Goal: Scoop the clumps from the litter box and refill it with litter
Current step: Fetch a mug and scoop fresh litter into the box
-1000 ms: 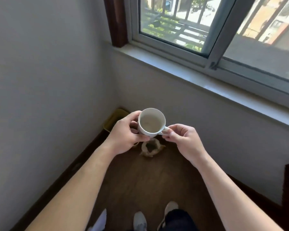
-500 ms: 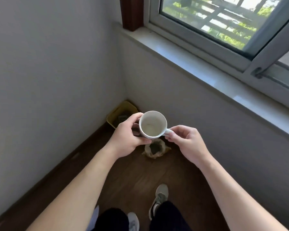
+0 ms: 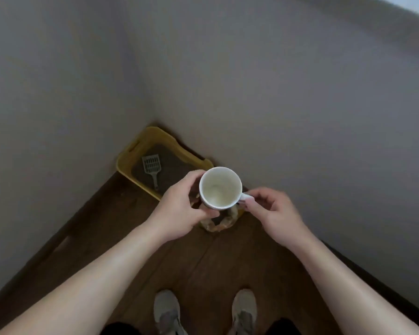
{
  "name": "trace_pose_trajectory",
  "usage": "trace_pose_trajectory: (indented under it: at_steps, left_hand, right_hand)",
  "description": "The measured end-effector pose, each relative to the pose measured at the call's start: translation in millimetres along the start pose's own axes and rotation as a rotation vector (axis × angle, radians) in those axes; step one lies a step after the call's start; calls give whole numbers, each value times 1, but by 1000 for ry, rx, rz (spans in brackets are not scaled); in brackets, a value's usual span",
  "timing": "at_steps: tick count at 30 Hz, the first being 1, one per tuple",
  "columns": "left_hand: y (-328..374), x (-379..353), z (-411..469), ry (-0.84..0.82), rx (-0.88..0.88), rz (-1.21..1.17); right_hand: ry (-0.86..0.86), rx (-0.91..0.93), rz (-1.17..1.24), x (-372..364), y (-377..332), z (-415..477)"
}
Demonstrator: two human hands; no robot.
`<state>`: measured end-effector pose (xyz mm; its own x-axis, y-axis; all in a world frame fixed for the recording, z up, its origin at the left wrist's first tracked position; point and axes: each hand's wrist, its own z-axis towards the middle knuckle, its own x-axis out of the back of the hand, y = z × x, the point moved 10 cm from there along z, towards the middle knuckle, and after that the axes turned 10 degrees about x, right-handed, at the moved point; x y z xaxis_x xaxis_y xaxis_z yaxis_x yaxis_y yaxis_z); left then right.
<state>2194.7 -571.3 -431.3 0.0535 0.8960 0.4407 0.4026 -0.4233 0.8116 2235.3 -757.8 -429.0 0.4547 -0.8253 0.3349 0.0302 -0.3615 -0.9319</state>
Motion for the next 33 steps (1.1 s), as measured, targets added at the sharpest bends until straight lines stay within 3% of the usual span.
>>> trace_pose_trajectory:
  at_steps: [9, 14, 33]
  left_hand:
    - [-222, -138, 123, -1, -57, 17]
    - [-307, -199, 159, 26, -61, 57]
    - [-365, -237, 197, 47, -59, 242]
  right_hand:
    - [-163, 69, -138, -77, 266, 60]
    - [-205, 142, -161, -101, 367, 73]
    - [-184, 76, -55, -108, 452, 79]
